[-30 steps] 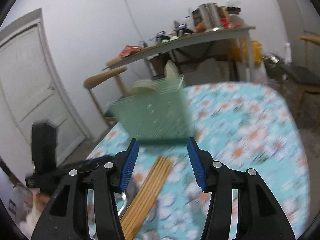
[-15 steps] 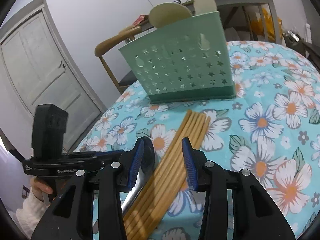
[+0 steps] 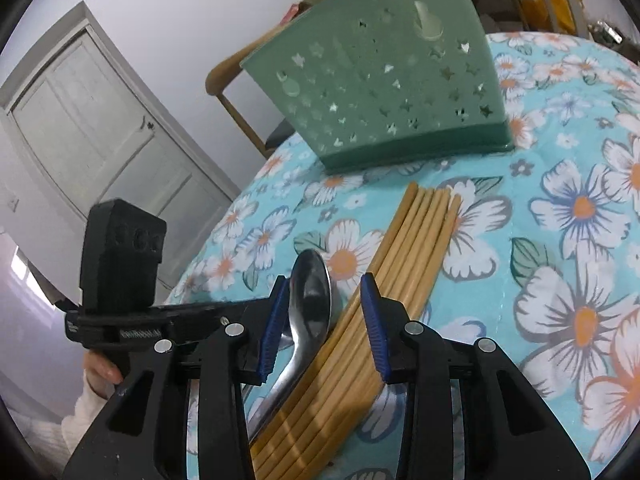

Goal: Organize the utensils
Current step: 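Grasp a metal spoon with the left tool while the right tool grasps another spoon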

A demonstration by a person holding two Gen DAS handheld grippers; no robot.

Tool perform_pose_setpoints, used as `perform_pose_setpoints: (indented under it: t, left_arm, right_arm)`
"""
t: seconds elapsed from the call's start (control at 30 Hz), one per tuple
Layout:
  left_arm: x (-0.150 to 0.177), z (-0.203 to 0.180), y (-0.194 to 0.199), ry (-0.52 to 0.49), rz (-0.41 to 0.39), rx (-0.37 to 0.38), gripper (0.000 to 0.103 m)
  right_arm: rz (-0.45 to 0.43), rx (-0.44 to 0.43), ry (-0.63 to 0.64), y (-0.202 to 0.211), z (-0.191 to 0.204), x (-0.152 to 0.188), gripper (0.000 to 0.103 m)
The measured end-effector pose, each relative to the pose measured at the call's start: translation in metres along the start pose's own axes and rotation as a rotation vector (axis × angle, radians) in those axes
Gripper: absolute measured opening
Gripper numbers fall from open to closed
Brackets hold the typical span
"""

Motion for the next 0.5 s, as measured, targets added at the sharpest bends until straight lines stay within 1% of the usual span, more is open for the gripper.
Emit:
perform_pose_setpoints:
  t: [0.07, 0.13, 0.23, 0.27, 0.33, 0.4, 0.43, 0.47, 0.5]
  left_arm:
    - [-0.002, -0.002, 0.008, -0.014, -0.017, -0.005, 0.001]
    - [-0.004, -0.003, 0.015, -0.037, -0.048, -0.04, 0.001]
    - [-0.01, 0.003, 0.022, 0.004, -0.098, -0.036, 0.001]
    - [-0.013, 0.005, 0.022, 0.013, -0.111, -0.046, 0.001]
    - [-0.017, 0.006, 0.023, -0.003, -0.115, -0.074, 0.001]
    - [-0.019, 0.006, 0.023, -0.012, -0.11, -0.066, 0.001]
    - [-0.021, 0.006, 0.022, -0.018, -0.108, -0.059, 0.001]
    - [-0.023, 0.008, 0.022, -0.015, -0.111, -0.061, 0.001]
    - [-0.025, 0.012, 0.023, 0.003, -0.116, -0.064, 0.001]
  right_arm:
    - [0.007, -0.012, 0.0, 0.0, 0.001, 0.001, 0.034]
    - [0.011, -0.017, 0.003, -0.001, 0.001, 0.002, 0.034]
    - [0.021, -0.031, 0.013, -0.003, 0.004, 0.003, 0.034]
    - [0.023, -0.036, 0.015, -0.003, 0.005, 0.004, 0.034]
    - [0.027, -0.044, 0.022, -0.004, 0.007, 0.004, 0.032]
    - [0.061, -0.043, 0.045, -0.009, 0.01, 0.006, 0.017]
    - [0.088, -0.035, 0.064, -0.014, 0.013, 0.009, 0.015]
    - [0.101, -0.028, 0.078, -0.016, 0.015, 0.01, 0.012]
    - [0.106, -0.02, 0.093, -0.017, 0.018, 0.01, 0.011]
Point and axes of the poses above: each gripper's, at about its wrist camera, not at the fingertips, and y roughly against the way its jaws point, z to its left, x to its underside, the point moved 6 cm from there along -y, roughly the way its jaws point, and after that the axes turned 14 degrees about x, right-handed, at the moved point
